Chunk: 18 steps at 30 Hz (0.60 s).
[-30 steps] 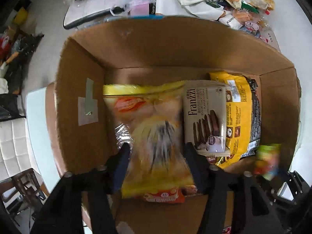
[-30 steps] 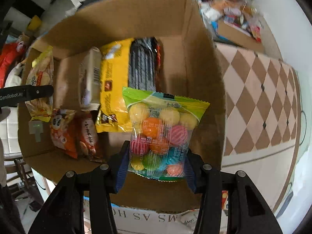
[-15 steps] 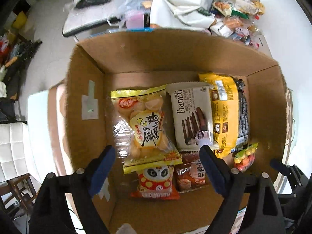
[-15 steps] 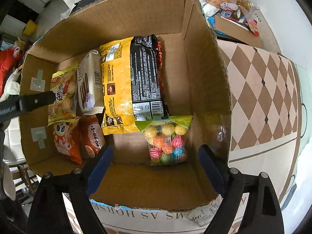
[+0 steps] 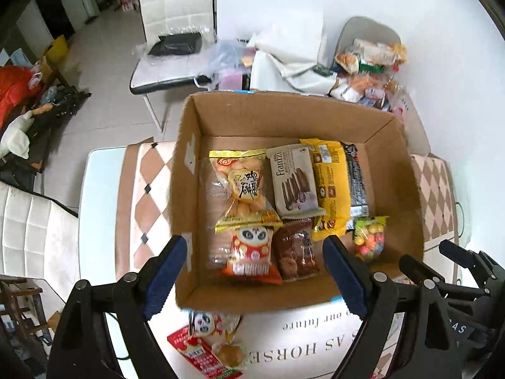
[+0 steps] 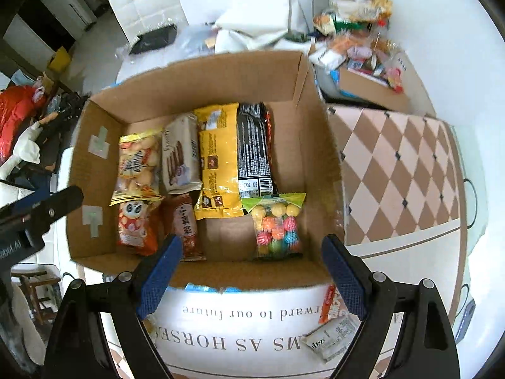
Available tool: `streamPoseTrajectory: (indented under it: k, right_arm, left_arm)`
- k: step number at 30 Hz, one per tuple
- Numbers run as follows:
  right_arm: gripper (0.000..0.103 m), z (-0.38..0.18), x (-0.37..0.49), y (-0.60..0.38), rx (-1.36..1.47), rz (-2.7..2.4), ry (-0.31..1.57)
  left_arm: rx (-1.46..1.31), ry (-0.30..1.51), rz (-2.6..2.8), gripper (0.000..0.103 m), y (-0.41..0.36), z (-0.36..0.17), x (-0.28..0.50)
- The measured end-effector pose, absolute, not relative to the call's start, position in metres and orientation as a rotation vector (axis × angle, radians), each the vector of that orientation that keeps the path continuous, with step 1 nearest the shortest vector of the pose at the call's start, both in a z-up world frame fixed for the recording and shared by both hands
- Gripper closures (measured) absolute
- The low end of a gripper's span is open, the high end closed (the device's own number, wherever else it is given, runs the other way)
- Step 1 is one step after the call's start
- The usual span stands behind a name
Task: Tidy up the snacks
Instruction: 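Withdraw both tools from the box back over the remaining snacks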
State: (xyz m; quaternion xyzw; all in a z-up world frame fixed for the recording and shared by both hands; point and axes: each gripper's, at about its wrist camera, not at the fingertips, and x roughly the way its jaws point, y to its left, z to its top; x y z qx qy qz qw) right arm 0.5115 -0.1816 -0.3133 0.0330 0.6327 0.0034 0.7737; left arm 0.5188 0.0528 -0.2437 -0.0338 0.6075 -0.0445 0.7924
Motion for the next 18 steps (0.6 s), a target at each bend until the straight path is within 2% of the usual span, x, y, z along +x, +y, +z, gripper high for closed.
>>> streamPoseTrajectory:
  k: [12,18]
  right_arm:
    - [0.011,-0.255,0.446,-0.167,0.083,0.039,1.261]
    - [0.011,-0.241,0.417,-0.17,0.14,0.051,1.268]
  left_arm:
    - [-0.083,1.197,-0.08,0.015,0.065,-0.193,0.452]
    - [-0.084,1.19,-0.072,0.015,0.064,-0.182,0.421]
